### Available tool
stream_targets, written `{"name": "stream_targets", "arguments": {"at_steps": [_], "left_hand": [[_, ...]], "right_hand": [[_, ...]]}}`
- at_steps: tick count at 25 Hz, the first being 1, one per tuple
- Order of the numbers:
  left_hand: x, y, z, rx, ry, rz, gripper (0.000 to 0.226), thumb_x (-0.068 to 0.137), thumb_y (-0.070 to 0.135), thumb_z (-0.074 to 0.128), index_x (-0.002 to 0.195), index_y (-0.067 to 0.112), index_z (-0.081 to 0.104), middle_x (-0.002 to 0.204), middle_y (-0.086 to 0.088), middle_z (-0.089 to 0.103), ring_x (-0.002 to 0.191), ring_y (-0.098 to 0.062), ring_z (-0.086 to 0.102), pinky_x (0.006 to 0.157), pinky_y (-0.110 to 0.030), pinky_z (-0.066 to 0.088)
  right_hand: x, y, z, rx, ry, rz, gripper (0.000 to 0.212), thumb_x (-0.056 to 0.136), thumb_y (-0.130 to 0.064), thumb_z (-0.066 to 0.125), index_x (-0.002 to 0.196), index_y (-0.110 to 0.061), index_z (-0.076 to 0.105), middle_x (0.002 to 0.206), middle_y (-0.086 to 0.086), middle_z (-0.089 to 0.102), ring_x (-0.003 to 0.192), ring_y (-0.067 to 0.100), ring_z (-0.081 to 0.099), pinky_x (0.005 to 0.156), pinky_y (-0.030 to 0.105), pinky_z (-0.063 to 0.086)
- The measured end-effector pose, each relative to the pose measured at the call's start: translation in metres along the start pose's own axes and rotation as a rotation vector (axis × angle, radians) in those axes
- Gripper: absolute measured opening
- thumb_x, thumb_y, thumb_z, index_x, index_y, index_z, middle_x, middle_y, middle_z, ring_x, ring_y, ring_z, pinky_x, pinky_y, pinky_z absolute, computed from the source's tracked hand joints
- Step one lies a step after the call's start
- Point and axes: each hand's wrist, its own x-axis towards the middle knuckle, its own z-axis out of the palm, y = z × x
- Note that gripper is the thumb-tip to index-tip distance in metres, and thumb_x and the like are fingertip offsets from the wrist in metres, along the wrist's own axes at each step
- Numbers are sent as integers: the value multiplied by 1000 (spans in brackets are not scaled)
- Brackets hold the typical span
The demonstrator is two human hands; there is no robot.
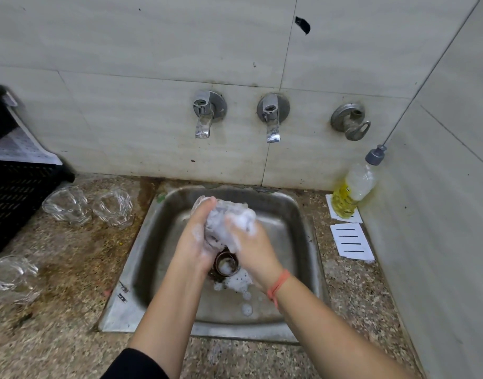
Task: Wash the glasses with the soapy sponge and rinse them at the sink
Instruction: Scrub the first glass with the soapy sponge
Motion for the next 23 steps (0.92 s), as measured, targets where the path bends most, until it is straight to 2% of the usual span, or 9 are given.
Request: {"name": "stream_targets", "arguments": {"at_steps": [3, 6, 8, 10, 13, 15, 17, 19, 23], "left_hand": [[-1, -5, -10, 66, -69, 86, 29, 91, 22, 53, 66, 21, 68, 76, -3, 69, 73, -18, 65, 71, -33, 52], [3, -4, -9, -75, -3, -4, 35, 81, 37, 63, 103, 10, 59, 92, -13, 65, 85, -27, 64, 80, -39, 51], [4, -6, -4, -231, -4, -87, 28, 78, 28, 66, 98, 10, 58, 89, -12, 63, 83, -27, 64, 80, -40, 54], [-1, -5, 0, -227, -62, -15, 5, 78, 11, 62, 81, 10, 59, 79, -9, 66, 77, -24, 66, 79, -39, 54], [-4, -2, -3, -153, -178, 15, 33, 66, 7, 68, 97, 9, 57, 106, -16, 66, 98, -31, 63, 96, -51, 46], [-3, -2, -2, -133, -244, 35, 36, 70, 12, 67, 104, 4, 54, 110, -22, 61, 98, -35, 61, 91, -48, 50], [-3, -4, 6, -146, -164, 37, 26, 85, 20, 62, 101, -1, 60, 98, -24, 64, 85, -33, 66, 78, -41, 56], [1, -8, 8, -201, -61, 10, 31, 94, 31, 53, 88, 3, 65, 80, -19, 67, 70, -30, 68, 65, -38, 59], [0, -9, 2, -190, -148, 74, 32, 89, 34, 56, 77, 6, 67, 75, -14, 66, 72, -29, 66, 70, -38, 57]], "right_hand": [[12, -1, -7, 689, -92, 336, 36, 96, -20, 55, 124, 3, 54, 121, 23, 63, 109, 29, 63, 96, 40, 48], [-3, 4, 0, -140, 12, -5, 24, 89, -28, 55, 100, -9, 64, 95, 9, 72, 90, 19, 67, 84, 38, 54], [-12, 9, 4, -488, 43, -160, 32, 84, -38, 49, 93, -12, 64, 82, 3, 71, 79, 16, 66, 76, 41, 54], [-12, 0, 5, 98, 45, -30, 25, 94, -28, 51, 104, -11, 67, 102, 7, 72, 96, 17, 68, 86, 36, 55], [-3, -17, 0, 1013, -30, 379, 29, 98, -21, 50, 113, -1, 64, 119, 18, 66, 107, 26, 65, 86, 34, 56], [-4, -16, 2, 836, 42, 305, 27, 94, -17, 56, 112, 4, 62, 113, 20, 68, 98, 25, 67, 78, 35, 56], [-11, -11, 6, 129, 186, 94, 25, 86, -22, 62, 94, 1, 58, 86, 15, 71, 73, 17, 63, 68, 39, 53], [-12, 0, 5, -155, 195, 47, 26, 82, -28, 61, 86, -4, 54, 69, 15, 61, 64, 25, 57, 65, 42, 51], [-12, -23, -4, 836, -81, 361, 32, 96, -18, 53, 120, 3, 60, 114, 23, 63, 109, 29, 63, 87, 32, 55]]}}
